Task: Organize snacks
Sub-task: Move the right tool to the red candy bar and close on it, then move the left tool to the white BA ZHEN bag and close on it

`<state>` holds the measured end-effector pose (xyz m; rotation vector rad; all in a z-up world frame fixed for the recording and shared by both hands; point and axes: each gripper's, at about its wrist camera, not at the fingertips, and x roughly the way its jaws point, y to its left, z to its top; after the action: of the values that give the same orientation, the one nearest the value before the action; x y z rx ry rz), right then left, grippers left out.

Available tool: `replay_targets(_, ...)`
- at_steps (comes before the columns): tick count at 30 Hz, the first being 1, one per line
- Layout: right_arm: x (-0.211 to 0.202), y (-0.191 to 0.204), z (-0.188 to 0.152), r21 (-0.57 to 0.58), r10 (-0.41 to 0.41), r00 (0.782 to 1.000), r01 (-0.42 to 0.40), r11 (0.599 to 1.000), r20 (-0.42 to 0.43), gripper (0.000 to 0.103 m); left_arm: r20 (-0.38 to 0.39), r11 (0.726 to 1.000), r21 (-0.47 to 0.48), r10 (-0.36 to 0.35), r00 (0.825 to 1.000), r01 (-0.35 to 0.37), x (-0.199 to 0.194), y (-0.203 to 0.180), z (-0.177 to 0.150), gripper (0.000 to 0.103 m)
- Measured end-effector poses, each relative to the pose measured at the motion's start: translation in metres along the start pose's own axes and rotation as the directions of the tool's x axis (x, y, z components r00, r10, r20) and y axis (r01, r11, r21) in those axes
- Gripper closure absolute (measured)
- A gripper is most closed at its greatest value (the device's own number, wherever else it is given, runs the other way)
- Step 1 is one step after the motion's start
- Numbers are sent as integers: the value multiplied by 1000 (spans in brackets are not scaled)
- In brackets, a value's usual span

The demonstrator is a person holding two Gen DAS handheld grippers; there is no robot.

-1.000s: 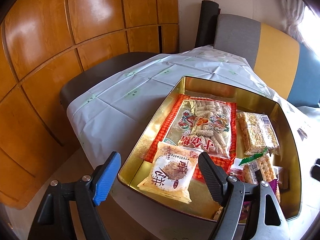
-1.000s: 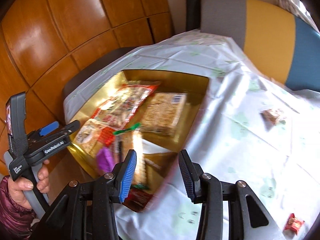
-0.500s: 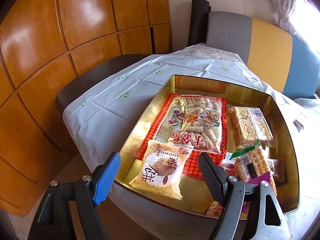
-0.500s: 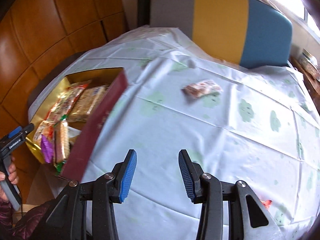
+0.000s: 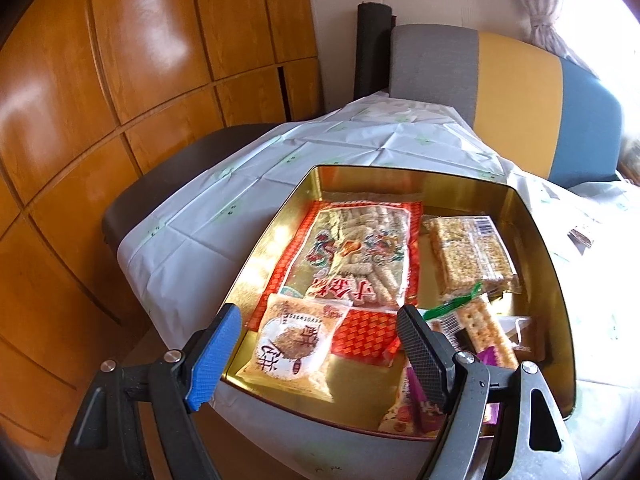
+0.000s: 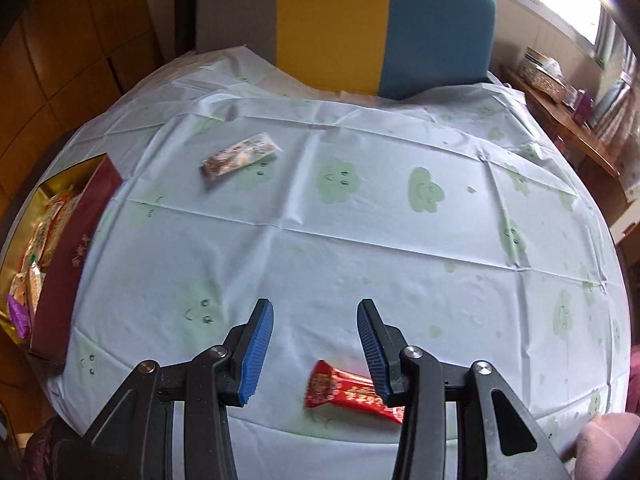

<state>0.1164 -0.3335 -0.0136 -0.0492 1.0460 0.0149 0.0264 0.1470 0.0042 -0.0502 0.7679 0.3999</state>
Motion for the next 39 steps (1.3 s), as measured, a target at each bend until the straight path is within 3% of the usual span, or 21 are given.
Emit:
replay_targets(5, 9, -33, -3, 142, -26, 999, 32, 989, -47, 59, 21, 999, 35, -17, 1000, 17, -8, -15, 6, 23)
replay_targets(18, 13, -47, -6, 230, 14, 995, 9, 973, -95, 59, 56, 981, 160, -116, 992, 105, -29, -78, 22, 23)
replay_targets(29, 11, -54, -4, 272, 29, 996, -6, 962, -84, 59, 50, 940, 282, -212, 976, 190, -40, -144, 30, 23)
replay_targets(39, 6, -64, -4, 321, 28, 997, -4, 947, -70, 59, -28, 897, 353, -274, 961, 266, -30, -200, 31, 23)
